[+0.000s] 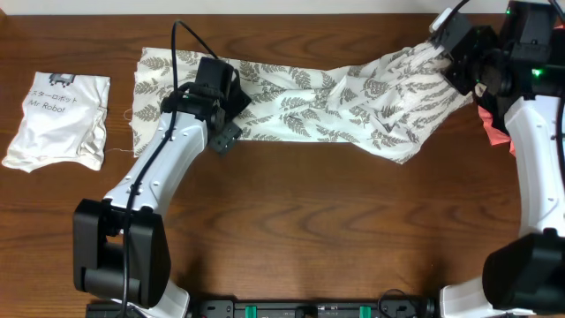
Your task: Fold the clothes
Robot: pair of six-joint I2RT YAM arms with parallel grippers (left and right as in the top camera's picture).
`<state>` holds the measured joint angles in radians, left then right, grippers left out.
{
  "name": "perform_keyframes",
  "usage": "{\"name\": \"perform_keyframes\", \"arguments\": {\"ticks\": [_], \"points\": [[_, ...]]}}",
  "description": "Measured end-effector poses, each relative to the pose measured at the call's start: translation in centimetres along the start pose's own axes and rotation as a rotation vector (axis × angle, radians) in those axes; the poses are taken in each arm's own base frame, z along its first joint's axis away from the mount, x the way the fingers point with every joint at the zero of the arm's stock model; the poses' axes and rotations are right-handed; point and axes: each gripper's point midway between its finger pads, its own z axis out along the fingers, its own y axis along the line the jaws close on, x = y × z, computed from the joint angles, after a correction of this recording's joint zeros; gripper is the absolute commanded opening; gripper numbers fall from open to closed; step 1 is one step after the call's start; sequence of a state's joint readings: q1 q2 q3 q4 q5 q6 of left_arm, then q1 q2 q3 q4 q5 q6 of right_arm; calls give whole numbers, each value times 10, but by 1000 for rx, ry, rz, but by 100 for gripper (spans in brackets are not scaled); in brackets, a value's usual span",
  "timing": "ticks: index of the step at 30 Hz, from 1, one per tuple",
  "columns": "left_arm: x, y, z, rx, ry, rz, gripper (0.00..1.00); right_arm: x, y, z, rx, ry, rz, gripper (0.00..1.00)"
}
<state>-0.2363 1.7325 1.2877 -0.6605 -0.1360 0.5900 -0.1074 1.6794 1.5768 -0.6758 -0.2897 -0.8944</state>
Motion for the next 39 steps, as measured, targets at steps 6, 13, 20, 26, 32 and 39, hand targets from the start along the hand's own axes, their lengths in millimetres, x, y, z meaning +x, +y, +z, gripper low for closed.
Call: {"name": "perform_keyframes", "arguments": {"ticks": [6, 13, 20, 26, 32, 39], "points": [[-13, 8, 1, -35, -53, 7, 69, 3, 3, 6, -18, 3, 4, 1], [-18, 5, 27, -29, -43, 18, 62, 2, 3, 6, -18, 2, 5, 1], [-12, 7, 55, -64, 10, 31, 62, 2, 3, 6, -18, 2, 4, 1], [-10, 11, 61, -93, 33, 41, 61, 2, 3, 6, -18, 2, 5, 1], [-3, 7, 69, -84, 64, 64, 62, 2, 3, 6, -18, 2, 5, 1], [3, 4, 71, -74, 85, 74, 61, 2, 3, 6, -19, 2, 5, 1]]}}
